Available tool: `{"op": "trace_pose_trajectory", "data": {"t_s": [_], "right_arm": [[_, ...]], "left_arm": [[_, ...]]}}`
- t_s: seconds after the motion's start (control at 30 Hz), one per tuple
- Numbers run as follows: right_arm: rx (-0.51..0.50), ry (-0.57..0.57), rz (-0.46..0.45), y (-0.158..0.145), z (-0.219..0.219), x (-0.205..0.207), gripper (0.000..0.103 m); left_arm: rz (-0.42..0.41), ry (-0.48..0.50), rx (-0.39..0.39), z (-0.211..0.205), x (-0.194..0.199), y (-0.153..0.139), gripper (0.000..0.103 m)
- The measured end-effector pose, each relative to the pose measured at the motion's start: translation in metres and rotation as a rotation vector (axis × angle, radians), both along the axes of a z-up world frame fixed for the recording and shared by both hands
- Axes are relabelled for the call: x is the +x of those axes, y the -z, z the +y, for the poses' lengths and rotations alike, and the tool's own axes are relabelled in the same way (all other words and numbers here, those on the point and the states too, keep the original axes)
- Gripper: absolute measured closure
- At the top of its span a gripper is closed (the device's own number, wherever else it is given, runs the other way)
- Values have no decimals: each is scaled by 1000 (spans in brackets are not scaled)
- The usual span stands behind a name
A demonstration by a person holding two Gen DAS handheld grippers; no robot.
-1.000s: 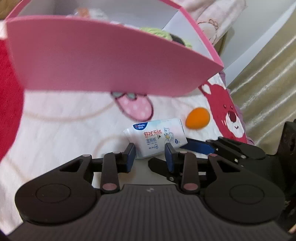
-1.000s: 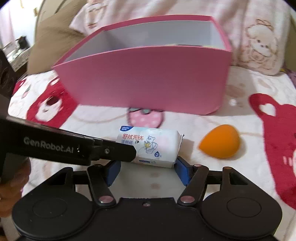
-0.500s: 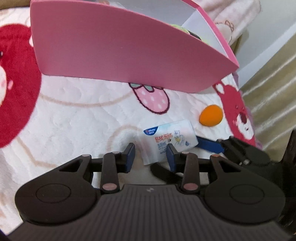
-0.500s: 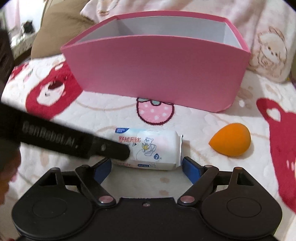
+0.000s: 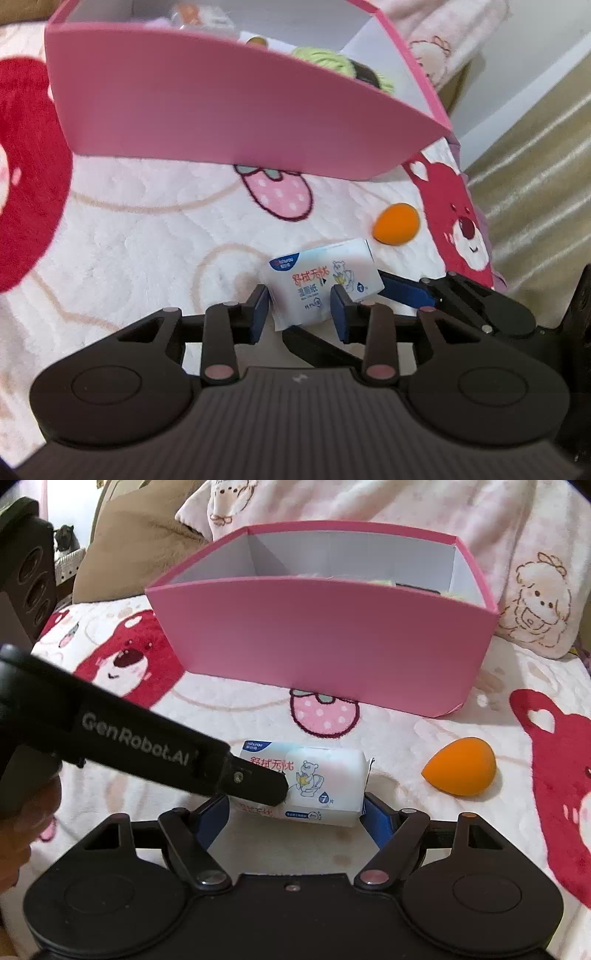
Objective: Organize objects
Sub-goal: 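Lift the wipes packet and carry it into the pink box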
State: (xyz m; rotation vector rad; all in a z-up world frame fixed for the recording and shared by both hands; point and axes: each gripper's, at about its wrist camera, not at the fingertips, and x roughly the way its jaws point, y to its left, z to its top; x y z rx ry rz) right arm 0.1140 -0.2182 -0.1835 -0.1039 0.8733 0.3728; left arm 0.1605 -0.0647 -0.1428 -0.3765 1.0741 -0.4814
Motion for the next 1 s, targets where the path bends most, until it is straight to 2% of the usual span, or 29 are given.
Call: {"op": "trace_pose_trajectory", "data": {"t_s": [0.3,0.53,0.67,0.8,1.0], "right_arm": [[17,68,-54,-43,6,-33,22],[-15,77,-189,-102,8,-46,22],[-5,46,-247,-135,12,-33,22],[35,15,-276,-160,17,-8,23],[72,-37,-271,-174,34,47,23]], "left_arm": [[-63,72,52,-4,-22,-56,68],[-178,91,40,0,-25,-119,67],[-244,69,38,11,-16,-154,67],[-260,31,45,26,6,-182,67],[-258,-37,105,43,51,-199,67]]}}
